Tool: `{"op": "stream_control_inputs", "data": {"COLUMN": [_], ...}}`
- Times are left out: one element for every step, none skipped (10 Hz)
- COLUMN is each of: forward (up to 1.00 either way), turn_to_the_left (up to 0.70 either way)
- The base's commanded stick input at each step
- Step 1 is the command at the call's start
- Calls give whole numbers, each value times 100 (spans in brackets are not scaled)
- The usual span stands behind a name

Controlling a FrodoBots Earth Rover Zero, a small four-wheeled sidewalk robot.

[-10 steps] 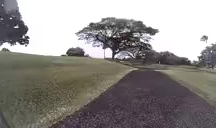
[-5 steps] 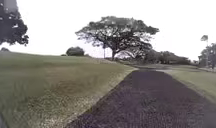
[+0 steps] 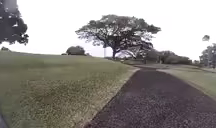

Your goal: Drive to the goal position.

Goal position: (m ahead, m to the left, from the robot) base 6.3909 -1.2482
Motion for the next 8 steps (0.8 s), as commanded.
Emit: {"op": "stream_control_inputs", "data": {"forward": [100,100,100,29,0,0,0,0], "turn_to_the_left": [0,0,0,-53,-87,-91,-60,0]}}
